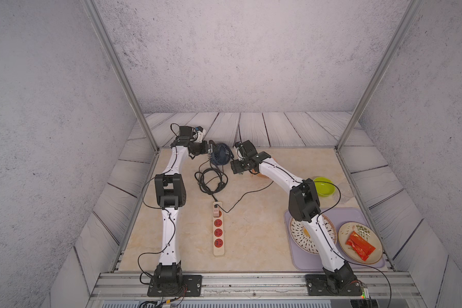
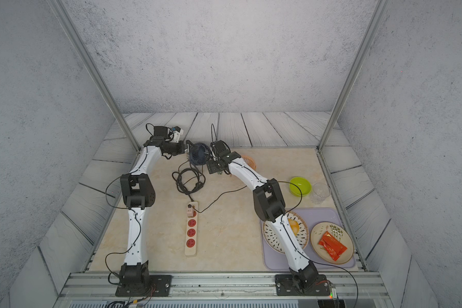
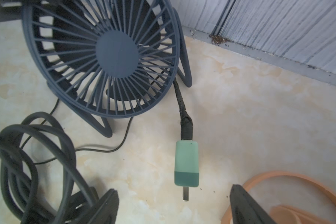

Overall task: Plug the desk fan into the power strip
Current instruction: Adjust the fan at the center of the board.

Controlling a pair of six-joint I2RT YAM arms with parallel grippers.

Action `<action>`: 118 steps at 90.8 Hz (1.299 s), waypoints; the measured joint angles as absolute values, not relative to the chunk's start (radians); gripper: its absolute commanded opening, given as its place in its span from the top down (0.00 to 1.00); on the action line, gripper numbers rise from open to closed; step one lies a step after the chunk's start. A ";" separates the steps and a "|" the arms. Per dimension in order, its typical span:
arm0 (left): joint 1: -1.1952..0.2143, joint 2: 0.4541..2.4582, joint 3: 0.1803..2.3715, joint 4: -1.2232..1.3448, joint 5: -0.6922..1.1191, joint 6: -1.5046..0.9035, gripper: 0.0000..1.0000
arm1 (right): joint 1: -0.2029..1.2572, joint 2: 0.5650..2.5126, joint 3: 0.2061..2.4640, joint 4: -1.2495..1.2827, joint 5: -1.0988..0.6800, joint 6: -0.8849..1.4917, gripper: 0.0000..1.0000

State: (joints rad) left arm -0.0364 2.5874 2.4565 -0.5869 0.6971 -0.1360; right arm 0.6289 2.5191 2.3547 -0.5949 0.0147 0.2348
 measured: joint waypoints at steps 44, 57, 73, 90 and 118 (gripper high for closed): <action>-0.066 2.617 2.550 -0.662 0.696 -0.087 0.01 | 0.626 2.652 2.462 -0.619 0.036 0.286 0.32; -0.073 2.648 2.576 -0.685 0.683 -0.086 0.00 | 0.626 2.676 2.463 -0.620 0.045 0.289 0.42; -0.084 2.675 2.580 -0.718 0.664 -0.084 0.03 | 0.625 2.680 2.463 -0.611 0.056 0.287 0.61; -0.091 2.675 2.581 -0.716 0.653 -0.087 0.20 | 0.624 2.680 2.463 -0.600 0.052 0.289 0.88; -0.092 2.675 2.580 -0.709 0.663 -0.090 0.63 | 0.624 2.548 2.273 -0.571 0.025 0.284 1.00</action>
